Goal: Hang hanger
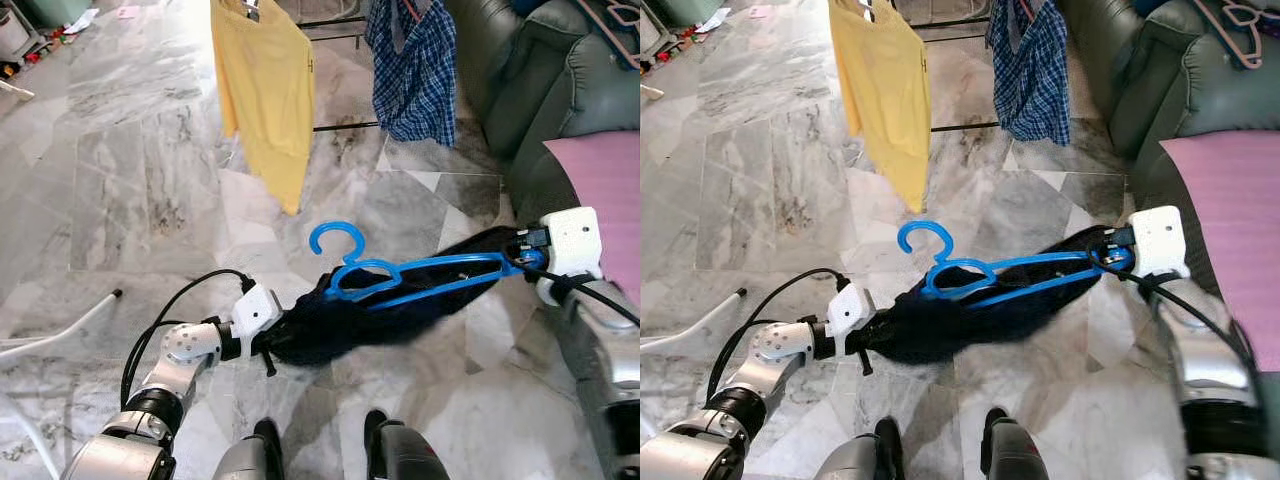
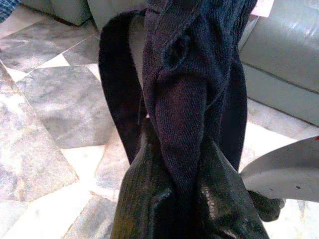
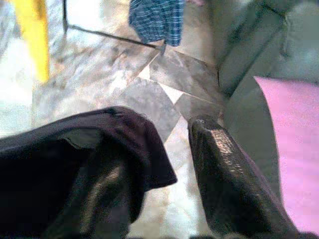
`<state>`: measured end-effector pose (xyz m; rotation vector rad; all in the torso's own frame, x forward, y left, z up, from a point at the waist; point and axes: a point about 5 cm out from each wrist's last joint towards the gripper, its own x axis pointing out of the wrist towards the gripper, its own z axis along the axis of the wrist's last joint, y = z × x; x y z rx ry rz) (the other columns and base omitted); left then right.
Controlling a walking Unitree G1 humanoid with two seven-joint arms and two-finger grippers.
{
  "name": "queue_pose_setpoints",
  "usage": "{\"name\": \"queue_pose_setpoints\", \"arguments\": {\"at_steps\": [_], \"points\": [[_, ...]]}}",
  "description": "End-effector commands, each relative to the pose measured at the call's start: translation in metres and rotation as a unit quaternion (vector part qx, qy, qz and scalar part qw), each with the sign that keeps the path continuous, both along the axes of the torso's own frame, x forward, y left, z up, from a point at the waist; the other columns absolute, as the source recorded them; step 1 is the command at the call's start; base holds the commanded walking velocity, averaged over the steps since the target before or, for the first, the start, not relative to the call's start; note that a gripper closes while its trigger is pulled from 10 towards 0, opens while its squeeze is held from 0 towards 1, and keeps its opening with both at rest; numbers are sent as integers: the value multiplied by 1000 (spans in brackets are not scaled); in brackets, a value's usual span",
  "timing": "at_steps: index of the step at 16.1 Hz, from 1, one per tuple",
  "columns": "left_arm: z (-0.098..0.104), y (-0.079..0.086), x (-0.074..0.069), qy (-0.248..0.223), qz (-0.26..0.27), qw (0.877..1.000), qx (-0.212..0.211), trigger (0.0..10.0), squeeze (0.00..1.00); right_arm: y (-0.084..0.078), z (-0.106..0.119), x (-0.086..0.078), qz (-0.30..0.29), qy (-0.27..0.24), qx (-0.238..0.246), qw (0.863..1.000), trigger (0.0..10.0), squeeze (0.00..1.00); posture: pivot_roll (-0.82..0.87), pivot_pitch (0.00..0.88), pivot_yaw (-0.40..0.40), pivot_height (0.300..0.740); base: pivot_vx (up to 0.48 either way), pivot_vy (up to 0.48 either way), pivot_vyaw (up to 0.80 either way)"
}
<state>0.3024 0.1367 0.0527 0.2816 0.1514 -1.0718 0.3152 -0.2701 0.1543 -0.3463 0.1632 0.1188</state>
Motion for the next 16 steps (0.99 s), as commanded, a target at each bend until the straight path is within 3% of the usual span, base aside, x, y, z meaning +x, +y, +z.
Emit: {"name": "queue_pose_setpoints", "arguments": {"at_steps": [1,2,5,8,9,10,12,13,15,16], "points": [[-3,14,1,13,42,999,0,0,0,6,-4,-7,46,30,-12,998,10000,1000,-229,278,91,740,0,0,0],[-3,14,1,12,43,999,0,0,0,8,-4,-8,57,36,-4,998,10000,1000,-230,277,92,740,0,0,0],[-2,15,3,13,57,998,-3,0,0,24,-14,-33,192,117,15,974,10000,1000,-224,276,97,740,0,0,0],[-1,18,5,15,63,998,-5,0,0,22,-14,-47,240,157,21,958,10000,1000,-219,272,102,740,0,0,0],[1,20,7,16,73,997,-9,0,0,17,-13,-50,244,167,-8,955,10000,1000,-216,269,104,740,0,0,0],[2,22,8,15,77,997,-10,0,0,7,-8,-41,200,142,-26,969,10000,1000,-217,266,105,740,0,0,0],[5,23,11,14,84,996,-13,0,0,2,-3,-38,186,121,-44,974,10000,1000,-215,264,106,740,0,0,0],[6,23,12,12,81,997,-9,0,0,-21,4,-19,55,60,-112,990,10000,1000,-218,264,107,740,0,0,0],[7,24,13,11,84,996,-8,0,0,-30,12,-12,-16,8,-97,995,10000,1000,-218,262,108,740,0,0,0],[7,25,14,10,93,996,-7,0,0,-27,12,-11,-40,-25,-52,998,10000,1000,-219,261,111,740,0,0,0]]}}
